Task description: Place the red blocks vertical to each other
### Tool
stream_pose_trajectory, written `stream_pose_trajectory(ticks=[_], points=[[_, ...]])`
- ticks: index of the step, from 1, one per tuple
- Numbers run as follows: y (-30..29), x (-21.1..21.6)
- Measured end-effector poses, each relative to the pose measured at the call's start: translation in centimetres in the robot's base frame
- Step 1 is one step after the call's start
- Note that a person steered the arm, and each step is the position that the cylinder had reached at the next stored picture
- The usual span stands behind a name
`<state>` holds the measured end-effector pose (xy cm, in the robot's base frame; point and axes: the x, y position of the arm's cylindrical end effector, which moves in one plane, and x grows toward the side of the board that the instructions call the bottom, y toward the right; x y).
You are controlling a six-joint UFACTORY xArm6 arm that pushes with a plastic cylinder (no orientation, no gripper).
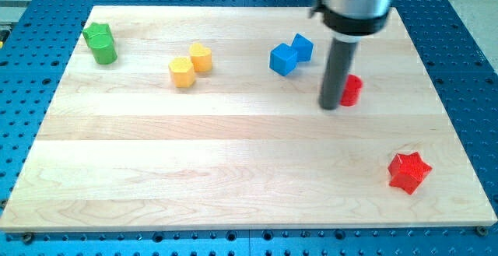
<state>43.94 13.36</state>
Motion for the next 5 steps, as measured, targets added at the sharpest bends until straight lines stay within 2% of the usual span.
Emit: stream_pose_trajectory(ticks=[1,2,3,4,5], points=[[-6.5,-0.8],[-5.1,-4.5],[1.3,-6.8],[5.0,-2.9],[5.9,0.6]])
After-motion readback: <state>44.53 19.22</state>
